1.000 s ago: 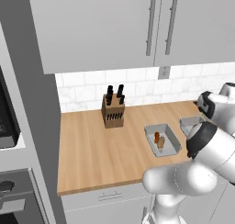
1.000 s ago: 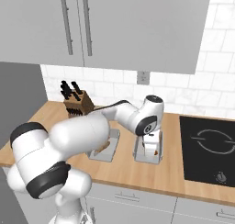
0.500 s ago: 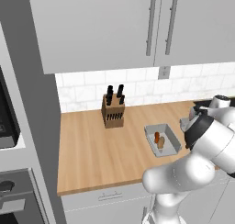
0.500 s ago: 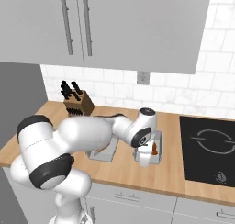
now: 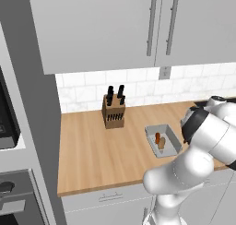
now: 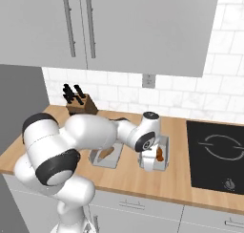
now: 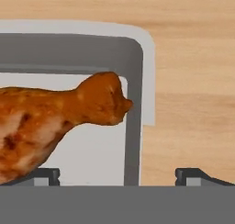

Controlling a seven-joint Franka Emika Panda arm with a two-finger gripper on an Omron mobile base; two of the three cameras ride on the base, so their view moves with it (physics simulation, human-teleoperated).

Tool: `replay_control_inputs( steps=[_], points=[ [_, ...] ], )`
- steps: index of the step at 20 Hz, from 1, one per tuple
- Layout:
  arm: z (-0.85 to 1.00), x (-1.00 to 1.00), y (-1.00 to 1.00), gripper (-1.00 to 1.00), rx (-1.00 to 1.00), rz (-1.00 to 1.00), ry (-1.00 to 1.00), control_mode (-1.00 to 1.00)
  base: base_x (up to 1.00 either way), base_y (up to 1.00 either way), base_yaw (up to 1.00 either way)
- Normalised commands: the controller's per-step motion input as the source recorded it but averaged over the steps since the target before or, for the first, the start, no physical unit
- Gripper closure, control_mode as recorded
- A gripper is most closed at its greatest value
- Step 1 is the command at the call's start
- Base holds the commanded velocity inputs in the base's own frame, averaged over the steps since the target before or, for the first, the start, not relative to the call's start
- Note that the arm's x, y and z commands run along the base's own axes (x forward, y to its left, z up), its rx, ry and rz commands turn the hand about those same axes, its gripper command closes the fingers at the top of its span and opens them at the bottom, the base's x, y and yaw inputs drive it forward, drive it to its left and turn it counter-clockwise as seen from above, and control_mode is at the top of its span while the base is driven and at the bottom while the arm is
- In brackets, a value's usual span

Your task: Take the meat container that has the chicken drumstick and place it on the second highest rack of the freezer. Then take the vegetable container that has the sweet potato and carrot and place it on the highest rack of the freezer.

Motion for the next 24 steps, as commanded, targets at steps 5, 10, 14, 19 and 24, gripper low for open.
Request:
replay_control_inputs(
  steps=[5,10,14,19,24],
  points=[
    [-0.33,0.10,0.00,-1.00,0.00,0.00,0.00,-1.00,0.00,0.00,0.00],
    [-0.29,0.03,0.00,-1.00,0.00,0.00,0.00,-1.00,0.00,0.00,0.00],
    [-0.24,0.00,0.00,-1.00,0.00,0.00,0.00,-1.00,0.00,0.00,0.00],
    [-0.17,0.00,0.00,-1.00,0.00,0.00,0.00,-1.00,0.00,0.00,0.00],
    [-0.01,0.00,0.00,1.00,0.00,0.00,0.00,-1.00,0.00,0.00,0.00]
  ],
)
